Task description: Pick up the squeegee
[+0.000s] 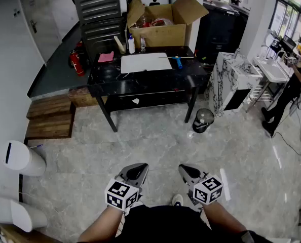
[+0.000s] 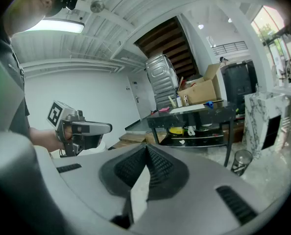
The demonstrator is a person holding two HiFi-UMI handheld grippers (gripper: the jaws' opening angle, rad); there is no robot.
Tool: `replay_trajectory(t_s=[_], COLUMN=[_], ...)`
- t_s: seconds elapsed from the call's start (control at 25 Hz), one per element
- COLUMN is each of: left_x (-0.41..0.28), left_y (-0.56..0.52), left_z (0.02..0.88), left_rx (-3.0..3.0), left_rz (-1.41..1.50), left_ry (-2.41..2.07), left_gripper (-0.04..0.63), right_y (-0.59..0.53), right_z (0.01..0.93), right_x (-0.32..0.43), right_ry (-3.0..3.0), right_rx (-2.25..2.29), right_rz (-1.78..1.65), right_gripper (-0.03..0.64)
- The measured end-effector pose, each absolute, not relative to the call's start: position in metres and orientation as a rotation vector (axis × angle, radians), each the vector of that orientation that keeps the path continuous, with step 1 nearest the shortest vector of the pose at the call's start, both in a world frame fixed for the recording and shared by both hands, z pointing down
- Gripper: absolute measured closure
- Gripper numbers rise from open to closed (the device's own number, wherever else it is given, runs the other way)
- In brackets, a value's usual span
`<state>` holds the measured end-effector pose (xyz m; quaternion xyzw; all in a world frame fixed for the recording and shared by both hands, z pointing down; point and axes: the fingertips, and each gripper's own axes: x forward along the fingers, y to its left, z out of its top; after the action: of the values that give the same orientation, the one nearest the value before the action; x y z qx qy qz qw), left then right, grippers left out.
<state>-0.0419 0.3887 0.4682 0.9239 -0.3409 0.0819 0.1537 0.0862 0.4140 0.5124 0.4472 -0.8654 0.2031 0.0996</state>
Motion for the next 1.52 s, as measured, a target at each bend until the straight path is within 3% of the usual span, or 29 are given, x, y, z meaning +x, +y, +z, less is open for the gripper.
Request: replay_trajectory(t_s=[0.88, 1.52], left_x=[-0.058, -0.12], left_y=[0.383, 0.375], left_z=[0.467, 0.471], left_rx=[2.668, 2.677], left_rz=[0.239, 0.24], left_ry=[-0.963, -0.937], left_gripper=[0.578, 0.578], right_y=[0.413, 0.409], right_z=[0.511, 0.513], right_x=[0.05, -0.02], right_ry=[-2.592, -2.583], right_rx=[1.264, 1.254], right_rz=[0.621, 0.578], right_gripper=[0.609, 0.609])
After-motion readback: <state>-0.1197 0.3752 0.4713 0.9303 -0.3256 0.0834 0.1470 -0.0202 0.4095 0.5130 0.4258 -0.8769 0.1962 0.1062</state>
